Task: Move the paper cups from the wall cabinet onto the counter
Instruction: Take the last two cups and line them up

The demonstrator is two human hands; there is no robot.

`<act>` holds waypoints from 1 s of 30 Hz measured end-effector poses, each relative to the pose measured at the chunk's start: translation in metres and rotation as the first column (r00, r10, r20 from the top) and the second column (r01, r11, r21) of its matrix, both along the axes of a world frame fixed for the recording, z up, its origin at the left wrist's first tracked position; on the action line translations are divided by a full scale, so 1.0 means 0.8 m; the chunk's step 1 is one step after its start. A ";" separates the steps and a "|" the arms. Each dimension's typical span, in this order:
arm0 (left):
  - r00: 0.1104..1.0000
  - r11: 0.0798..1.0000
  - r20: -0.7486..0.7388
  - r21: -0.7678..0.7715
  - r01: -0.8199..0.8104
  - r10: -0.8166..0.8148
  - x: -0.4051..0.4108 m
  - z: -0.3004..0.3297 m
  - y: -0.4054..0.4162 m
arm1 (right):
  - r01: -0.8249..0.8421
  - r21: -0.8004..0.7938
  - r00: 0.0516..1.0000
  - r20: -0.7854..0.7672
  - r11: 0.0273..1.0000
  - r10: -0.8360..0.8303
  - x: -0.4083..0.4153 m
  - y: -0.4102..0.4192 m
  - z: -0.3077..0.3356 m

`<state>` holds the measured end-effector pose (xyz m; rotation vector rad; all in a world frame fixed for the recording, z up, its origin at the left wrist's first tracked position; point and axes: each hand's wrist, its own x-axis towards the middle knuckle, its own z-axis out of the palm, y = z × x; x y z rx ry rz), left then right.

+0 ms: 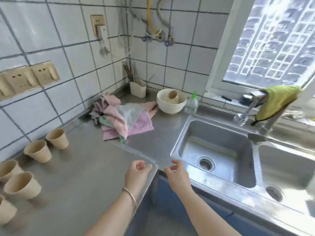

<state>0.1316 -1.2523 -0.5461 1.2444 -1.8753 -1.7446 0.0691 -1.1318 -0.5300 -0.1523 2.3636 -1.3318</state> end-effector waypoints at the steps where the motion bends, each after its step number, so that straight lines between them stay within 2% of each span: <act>1: 0.997 0.997 -0.017 -0.016 0.070 -0.070 -0.018 0.008 0.032 | 0.064 -0.018 0.998 -0.018 0.998 -0.064 -0.009 0.037 0.010; 5: 0.942 0.945 -0.080 -0.010 0.327 -0.327 -0.079 0.039 0.182 | 0.287 -0.073 0.953 -0.076 0.955 -0.292 -0.022 0.196 0.045; 9: 0.817 0.824 -0.117 -0.023 0.566 -0.565 -0.105 0.064 0.369 | 0.485 -0.125 0.862 -0.100 0.866 -0.497 -0.007 0.370 0.071; 11: 0.757 0.768 -0.141 -0.045 0.639 -0.638 -0.110 0.077 0.434 | 0.553 -0.138 0.819 -0.090 0.822 -0.566 0.002 0.425 0.083; 16: 0.509 0.527 -0.171 -0.081 0.846 -0.843 -0.107 0.123 0.646 | 0.789 -0.228 0.560 -0.114 0.570 -0.821 0.037 0.609 0.116; 22: 0.258 0.307 -0.237 -0.200 0.931 -0.937 -0.121 0.189 0.840 | 0.907 -0.273 0.265 -0.220 0.320 -0.939 0.048 0.784 0.172; 25: 0.123 0.194 -0.274 -0.249 0.949 -0.954 -0.138 0.222 0.921 | 0.924 -0.289 0.163 -0.289 0.249 -0.943 0.036 0.852 0.203; 30: -0.042 0.082 -0.310 -0.376 0.923 -0.950 -0.182 0.280 1.035 | 0.926 -0.347 -0.001 -0.399 0.150 -0.917 -0.005 0.947 0.261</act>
